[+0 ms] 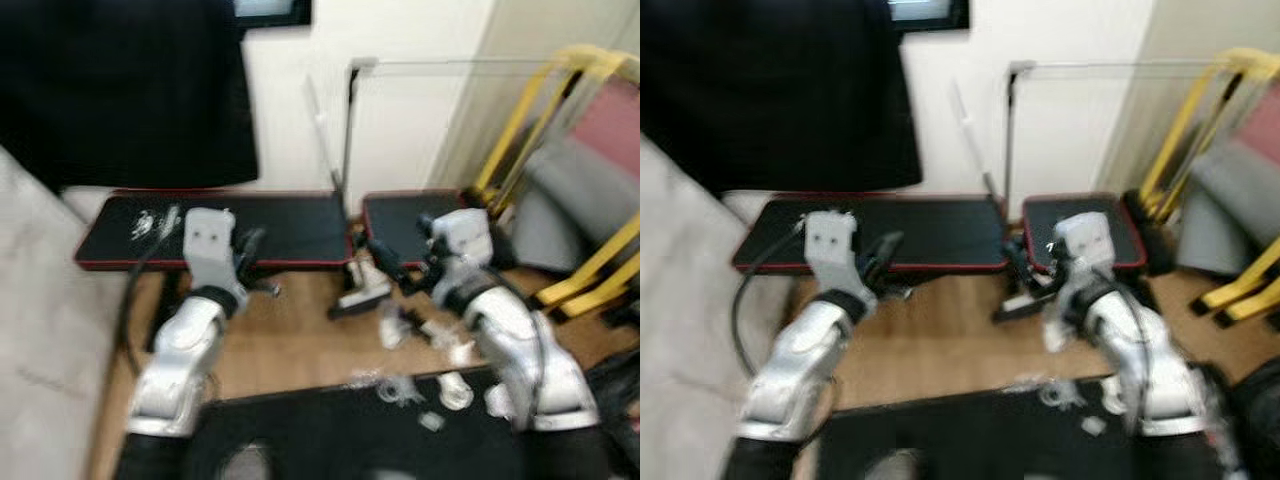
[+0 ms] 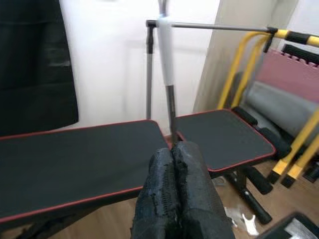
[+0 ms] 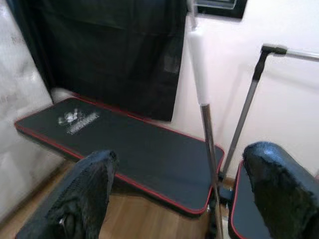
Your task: Sweep floor
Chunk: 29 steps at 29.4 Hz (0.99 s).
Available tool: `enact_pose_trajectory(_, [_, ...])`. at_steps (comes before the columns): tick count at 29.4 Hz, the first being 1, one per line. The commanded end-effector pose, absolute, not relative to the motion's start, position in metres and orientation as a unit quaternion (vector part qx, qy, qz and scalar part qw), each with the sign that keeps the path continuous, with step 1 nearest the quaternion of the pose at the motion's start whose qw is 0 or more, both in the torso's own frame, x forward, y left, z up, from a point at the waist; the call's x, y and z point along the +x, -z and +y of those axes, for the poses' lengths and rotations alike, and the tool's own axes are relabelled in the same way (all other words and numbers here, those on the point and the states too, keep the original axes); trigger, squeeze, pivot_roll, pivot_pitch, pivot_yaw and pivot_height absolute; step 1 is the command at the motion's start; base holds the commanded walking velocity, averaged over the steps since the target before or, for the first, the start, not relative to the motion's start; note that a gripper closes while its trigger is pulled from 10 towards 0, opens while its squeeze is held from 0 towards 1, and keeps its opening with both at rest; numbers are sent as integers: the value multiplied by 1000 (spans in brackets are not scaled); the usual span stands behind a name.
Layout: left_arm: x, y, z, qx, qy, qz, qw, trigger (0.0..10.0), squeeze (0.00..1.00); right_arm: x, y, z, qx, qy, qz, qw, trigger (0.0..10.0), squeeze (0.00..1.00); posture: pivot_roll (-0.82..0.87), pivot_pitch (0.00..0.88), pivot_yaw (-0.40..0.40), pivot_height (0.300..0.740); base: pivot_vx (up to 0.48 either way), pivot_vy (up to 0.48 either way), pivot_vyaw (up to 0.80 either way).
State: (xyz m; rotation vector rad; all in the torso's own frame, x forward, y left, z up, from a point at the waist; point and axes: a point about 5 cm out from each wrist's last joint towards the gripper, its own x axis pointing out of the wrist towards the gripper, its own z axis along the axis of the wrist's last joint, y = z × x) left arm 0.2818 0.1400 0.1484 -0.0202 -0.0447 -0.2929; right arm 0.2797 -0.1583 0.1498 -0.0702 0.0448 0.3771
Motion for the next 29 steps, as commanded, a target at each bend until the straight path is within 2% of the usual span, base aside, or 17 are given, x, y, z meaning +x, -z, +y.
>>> enact_pose_trajectory(1, [282,-146,140,-17,150,-12,989,10000,0,280,-148,-162,-44,-172,31,984,10000,0,-156,35,-144,740,0,0,0])
enact_pose_trajectory(5, [282,-147,139,-26,155,-14,987,10000,0,281,-150,-163,-37,-164,29,985,10000,0,-157,35,-144,740,0,0,0])
enact_pose_trajectory(11, [281,-148,139,-29,158,-14,987,10000,0,282,-154,-164,-29,-162,22,986,10000,0,-156,34,-145,740,258,0,0])
enact_pose_trajectory(15, [281,-148,138,-29,160,-13,987,10000,0,283,-152,-168,-35,-153,30,987,10000,0,-153,32,-147,740,285,0,800])
enact_pose_trajectory(29, [280,-147,131,-32,174,-12,984,10000,0,287,-148,-174,-44,-126,45,990,10000,0,-152,8,-154,740,279,0,0])
